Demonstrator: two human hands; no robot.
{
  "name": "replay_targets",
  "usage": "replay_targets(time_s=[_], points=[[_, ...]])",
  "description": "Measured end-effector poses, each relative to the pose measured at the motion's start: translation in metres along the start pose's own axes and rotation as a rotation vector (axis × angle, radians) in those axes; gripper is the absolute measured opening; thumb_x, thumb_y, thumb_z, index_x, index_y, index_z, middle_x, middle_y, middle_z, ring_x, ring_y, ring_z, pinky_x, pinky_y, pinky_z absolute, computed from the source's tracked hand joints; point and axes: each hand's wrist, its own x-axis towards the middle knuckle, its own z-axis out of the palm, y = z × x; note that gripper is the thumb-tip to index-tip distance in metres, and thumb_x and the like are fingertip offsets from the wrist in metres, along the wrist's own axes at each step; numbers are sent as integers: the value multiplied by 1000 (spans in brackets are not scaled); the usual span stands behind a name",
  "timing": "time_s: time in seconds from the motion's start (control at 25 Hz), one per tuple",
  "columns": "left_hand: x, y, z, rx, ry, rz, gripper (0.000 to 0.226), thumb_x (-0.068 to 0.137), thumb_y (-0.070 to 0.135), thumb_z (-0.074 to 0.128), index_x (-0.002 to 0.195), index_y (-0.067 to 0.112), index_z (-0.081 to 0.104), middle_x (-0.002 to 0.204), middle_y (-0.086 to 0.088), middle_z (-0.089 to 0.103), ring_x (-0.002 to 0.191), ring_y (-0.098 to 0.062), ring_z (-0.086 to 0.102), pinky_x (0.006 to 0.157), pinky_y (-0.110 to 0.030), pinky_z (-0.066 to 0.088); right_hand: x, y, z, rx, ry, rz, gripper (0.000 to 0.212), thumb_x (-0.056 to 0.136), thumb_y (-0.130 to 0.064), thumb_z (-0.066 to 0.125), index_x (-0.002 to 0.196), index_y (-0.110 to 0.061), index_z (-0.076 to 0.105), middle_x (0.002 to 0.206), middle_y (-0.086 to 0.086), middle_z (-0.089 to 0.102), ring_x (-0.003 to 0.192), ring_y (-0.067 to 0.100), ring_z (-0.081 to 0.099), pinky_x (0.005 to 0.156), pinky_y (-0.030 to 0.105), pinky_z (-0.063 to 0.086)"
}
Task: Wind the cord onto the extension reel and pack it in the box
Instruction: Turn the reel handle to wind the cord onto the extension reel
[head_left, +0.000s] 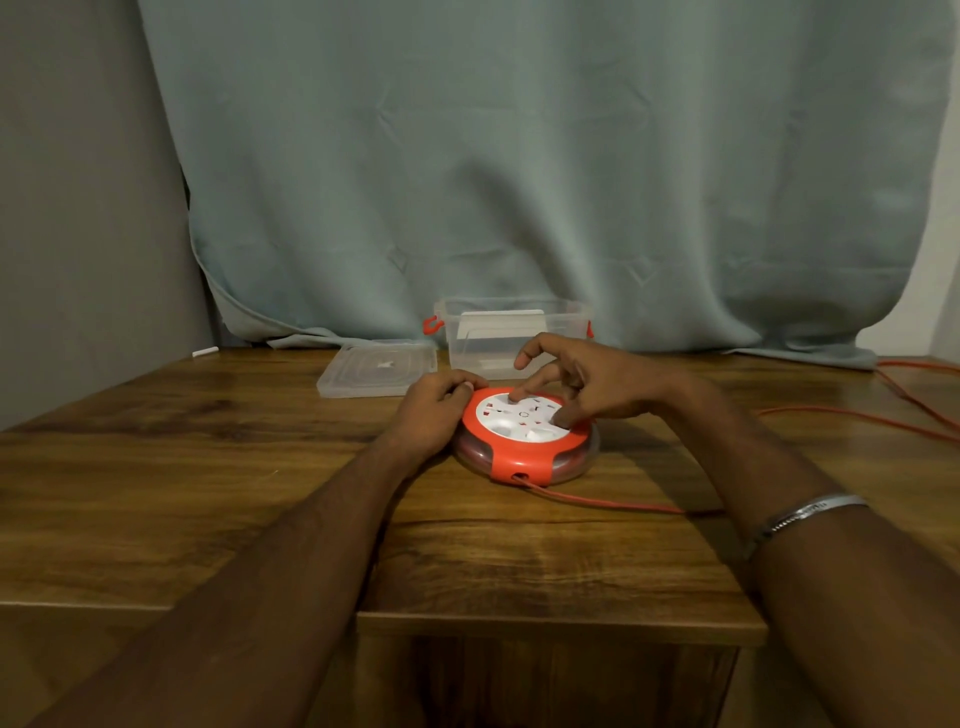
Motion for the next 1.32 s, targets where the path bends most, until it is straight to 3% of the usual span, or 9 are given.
replay_targets(time_s=[0.16,0.36,0.44,0.56,0.92,1.04,1.16,1.24,1.32], points=[[-1,1,0,-8,3,-8,32,105,18,42,124,13,68,122,-7,69,109,-19,65,97,-40,56,-3,1,0,11,-9,4,70,78,7,78,132,-21,43,126,-1,75,58,7,53,57,25,45],[0,-1,0,-19,10,-15,32,105,18,42,123,15,68,121,-6,69,106,-17,66,91,-34,57,-2,-7,7,-128,118,-12,56,71,-8,89,113,-18,53,107,2,75,64,-5,62,53,13,45],[0,-1,0,-15,12,-3,32,104,17,42,122,14,68,121,-7,70,107,-18,66,93,-36,57,-3,-10,10,-190,143,-12,44,72,-18,90,104,-15,59,97,6,74,77,6,68,58,19,48],[0,-1,0,-15,11,19,31,104,14,43,121,11,69,119,-9,71,109,-22,65,99,-42,54,0,-17,19,-280,154,-10,30,76,-29,86,76,-11,62,69,5,62,62,11,53,59,30,42],[-2,2,0,4,3,40,32,103,12,43,121,8,69,119,-11,71,109,-23,66,99,-40,54,13,-24,35,-376,244,2,57,86,-45,74,43,-14,51,39,-3,41,42,13,41,53,38,37],[-2,1,-1,8,11,50,32,103,11,44,120,8,70,118,-11,72,108,-23,66,99,-41,53,15,-25,35,-376,269,-72,45,85,-34,72,49,-14,56,46,0,53,48,12,47,57,43,47],[-1,2,0,23,6,36,32,103,13,43,122,9,69,119,-10,71,110,-23,65,100,-43,53,11,-20,25,-269,266,-110,7,76,-21,74,72,-23,69,79,-4,73,60,1,58,62,33,50],[-1,2,0,24,7,29,32,104,14,43,123,9,69,120,-10,70,111,-23,64,101,-44,52,7,-16,17,-224,192,-73,22,72,-18,72,91,-28,72,102,-9,74,76,-3,64,67,21,48],[-1,2,-1,26,9,23,32,104,15,43,123,11,68,121,-10,70,111,-22,64,100,-43,53,5,-11,10,-205,113,-5,39,72,-10,75,105,-31,72,115,-11,69,103,3,64,82,24,55]])
